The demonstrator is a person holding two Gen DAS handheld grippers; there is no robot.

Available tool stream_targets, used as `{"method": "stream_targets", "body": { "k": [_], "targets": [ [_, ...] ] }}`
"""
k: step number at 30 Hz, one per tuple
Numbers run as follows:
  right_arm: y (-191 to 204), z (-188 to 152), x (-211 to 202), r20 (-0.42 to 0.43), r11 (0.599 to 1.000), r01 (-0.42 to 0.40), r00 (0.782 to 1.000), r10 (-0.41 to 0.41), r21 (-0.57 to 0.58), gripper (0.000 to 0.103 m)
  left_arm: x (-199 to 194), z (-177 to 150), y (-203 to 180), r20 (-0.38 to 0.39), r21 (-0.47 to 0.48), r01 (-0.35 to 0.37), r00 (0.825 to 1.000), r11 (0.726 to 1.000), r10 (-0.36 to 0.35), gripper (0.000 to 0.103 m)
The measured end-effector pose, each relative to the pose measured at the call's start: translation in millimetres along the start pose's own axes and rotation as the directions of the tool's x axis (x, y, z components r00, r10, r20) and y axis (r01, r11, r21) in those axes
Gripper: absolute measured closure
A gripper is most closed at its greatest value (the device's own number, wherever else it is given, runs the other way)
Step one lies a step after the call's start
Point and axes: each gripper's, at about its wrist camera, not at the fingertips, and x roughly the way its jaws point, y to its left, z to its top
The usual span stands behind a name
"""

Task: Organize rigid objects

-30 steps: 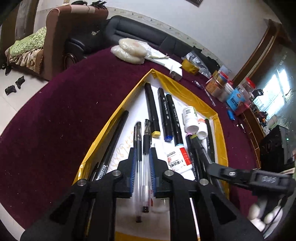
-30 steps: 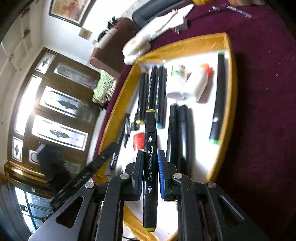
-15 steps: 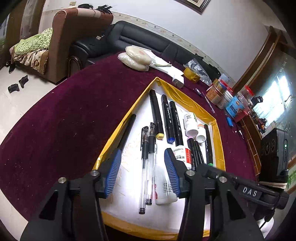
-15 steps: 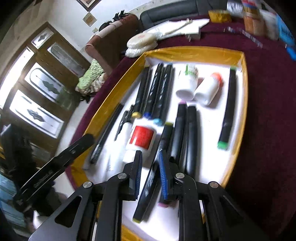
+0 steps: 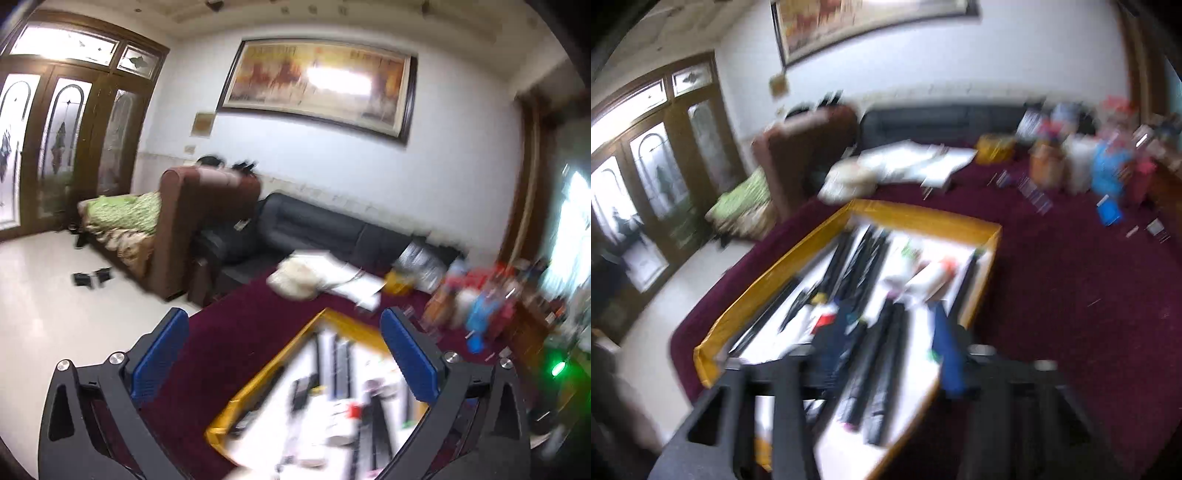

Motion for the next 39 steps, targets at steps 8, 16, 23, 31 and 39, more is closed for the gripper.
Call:
{"method": "stream_targets", "body": {
  "k": [8, 16, 23, 31, 39],
  "targets": [
    [-3, -14, -17, 0.071, 0.989, 0.125, 0.99, -0.12, -0.076, 0.008, 59, -21, -31, -0.325, 0.126, -0.063, 0.94, 0.99, 0.101, 0.0],
    [0, -31, -19, 0.054, 0.968, 0.164, 0.986, -0.156, -0.188, 0.008, 72, -42, -48, -0.378, 0.245, -0.224, 0.874, 0.943, 0.306, 0.0],
    [-14, -33, -13, 0.003, 0.973, 0.175, 0.984, -0.177, -0.151, 0.008, 76, -50, -58, -0.379, 0.283, -0.231, 0.865, 0.931, 0.33, 0.0],
    [-13, -36, -9, -0.028, 0.968, 0.194, 0.979, -0.201, -0.159, 0.008, 80, -57, -56, -0.415, 0.279, -0.209, 0.854, 0.937, 0.314, 0.0],
    [-5, -40, -3, -0.059, 0.962, 0.199, 0.975, -0.213, -0.186, 0.008, 84, -64, -49, -0.459, 0.262, -0.178, 0.842, 0.949, 0.284, 0.0]
  ]
}}
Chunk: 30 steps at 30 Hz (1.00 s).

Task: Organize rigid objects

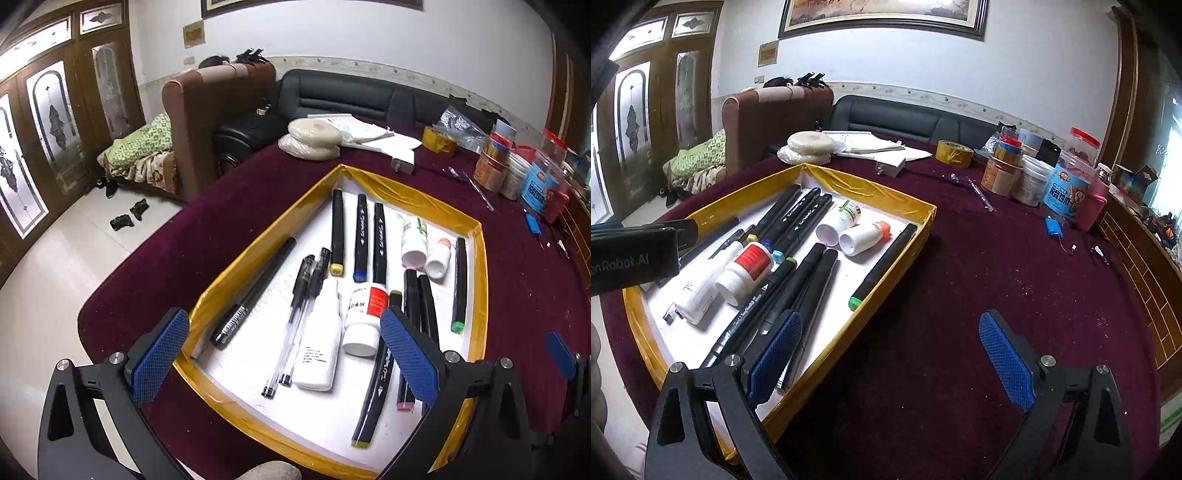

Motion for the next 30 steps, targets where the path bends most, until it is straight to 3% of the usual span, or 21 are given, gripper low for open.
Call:
{"method": "stream_targets", "body": {
  "k": [7, 11, 13, 16, 19, 21, 23, 30],
  "targets": [
    [-1, -1, 5, -0.031, 1.0, 0.013, 0.999, -0.013, 0.014, 0.008, 10, -6, -3, -0.045, 0.024, 0.019, 0.999, 1.0, -0.018, 0.0],
    [-14, -1, 9, -0.053, 0.998, 0.025, 0.998, -0.022, 0.054, 0.008, 24, -5, -14, -0.131, 0.082, 0.03, 0.991, 0.996, -0.019, 0.0],
    [-25, -1, 8, -0.059, 0.995, 0.033, 0.998, -0.027, 0.095, 0.008, 35, -3, -16, -0.177, 0.107, -0.005, 0.984, 0.994, 0.024, 0.0],
    [-37, -2, 6, -0.06, 0.989, 0.032, 0.998, -0.024, 0.145, 0.008, 42, 0, -8, -0.162, 0.111, -0.089, 0.981, 0.99, 0.106, 0.0],
    [-47, -3, 7, -0.061, 0.983, 0.032, 0.998, -0.022, 0.178, 0.008, 52, 1, -11, -0.114, 0.182, -0.186, 0.971, 0.966, 0.209, 0.0],
    [-49, -4, 10, -0.073, 0.98, 0.018, 0.997, -0.004, 0.197, 0.008, 64, -4, -17, -0.123, 0.26, -0.245, 0.951, 0.934, 0.284, 0.0],
    [-51, -5, 12, -0.085, 0.977, -0.005, 0.996, 0.024, 0.213, 0.008, 67, -10, -20, -0.155, 0.282, -0.208, 0.954, 0.937, 0.258, 0.0],
    [-55, -6, 13, -0.084, 0.974, -0.008, 0.996, 0.028, 0.226, 0.008, 27, 7, -3, -0.079, 0.189, -0.149, 0.983, 0.971, 0.167, 0.0]
  ]
}}
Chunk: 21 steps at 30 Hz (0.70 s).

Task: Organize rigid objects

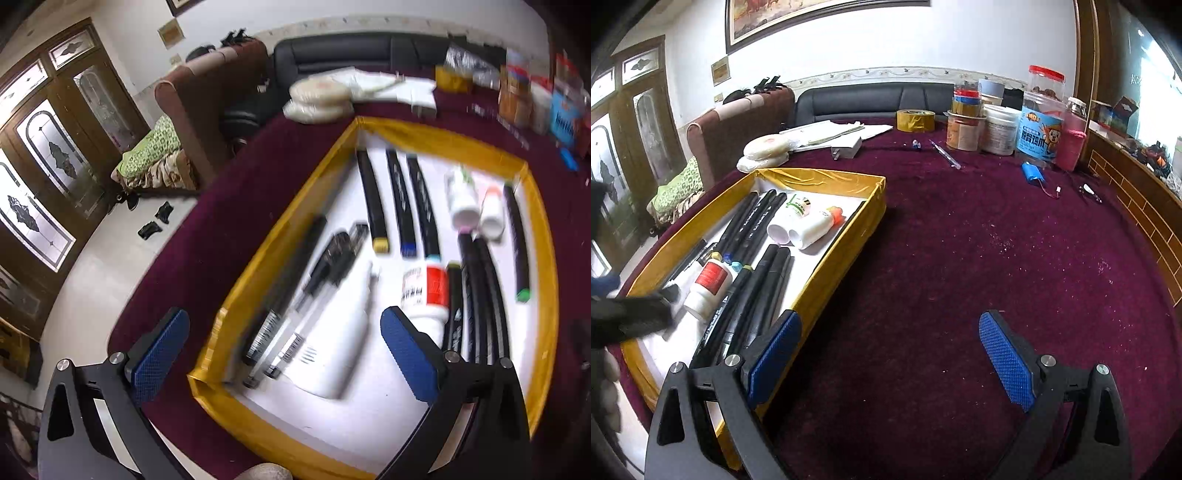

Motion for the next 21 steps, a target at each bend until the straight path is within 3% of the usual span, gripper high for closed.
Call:
{"method": "stream_targets", "body": {
  "k": [9, 14, 21],
  "targets": [
    [6, -1, -2, 0.017, 1.0, 0.006, 1.0, -0.006, -0.023, 0.008, -22, -7, 15, 0.111, -0.044, 0.113, 0.988, 0.993, -0.108, 0.0],
    [37, -1, -18, 0.092, 0.988, 0.036, 0.996, -0.022, -0.15, 0.008, -24, -7, 0, 0.104, -0.03, 0.145, 0.985, 0.989, -0.141, 0.0],
    [81, 1, -27, 0.076, 0.954, 0.004, 0.997, 0.02, -0.298, 0.008, -29, -12, -6, 0.094, -0.013, 0.16, 0.983, 0.987, -0.158, 0.0]
  ]
}}
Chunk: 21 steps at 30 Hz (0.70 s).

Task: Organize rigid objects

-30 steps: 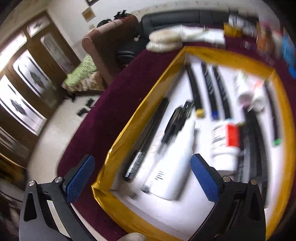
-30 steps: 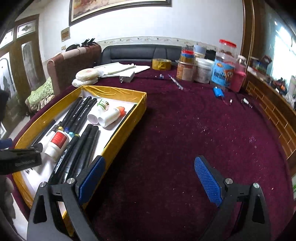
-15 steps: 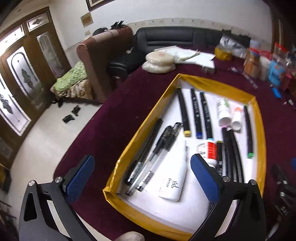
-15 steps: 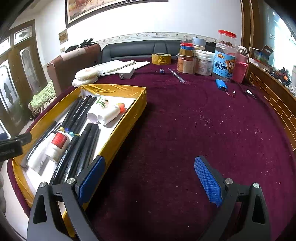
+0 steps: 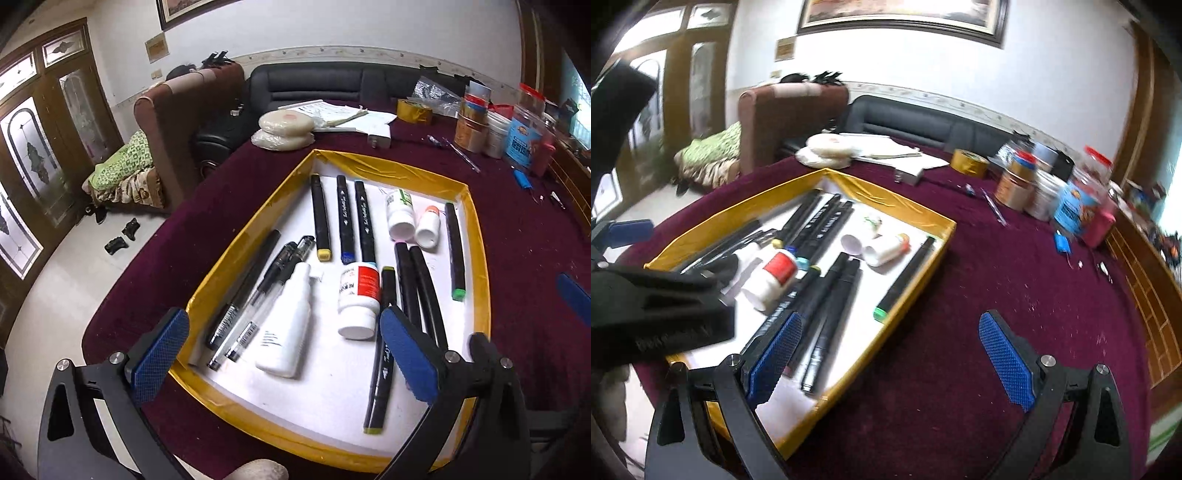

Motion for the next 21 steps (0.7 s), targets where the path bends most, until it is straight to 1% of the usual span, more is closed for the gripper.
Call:
{"method": "stream_targets", "body": {
  "k": [6, 13, 21],
  "targets": [
    [14, 2, 8, -0.035, 0.998, 0.029, 0.999, -0.031, -0.062, 0.008, 0, -1, 5, -0.007, -0.018, 0.014, 1.0, 1.0, -0.014, 0.0],
    [17, 0, 11, -0.047, 0.995, 0.055, 0.997, -0.059, -0.079, 0.008, 2, -2, 6, -0.019, -0.028, 0.026, 0.999, 0.999, -0.026, 0.0],
    [15, -2, 16, -0.066, 0.996, 0.055, 0.996, -0.06, -0.074, 0.008, 7, -4, 9, -0.041, -0.042, 0.034, 0.999, 0.999, -0.036, 0.0]
  ]
}}
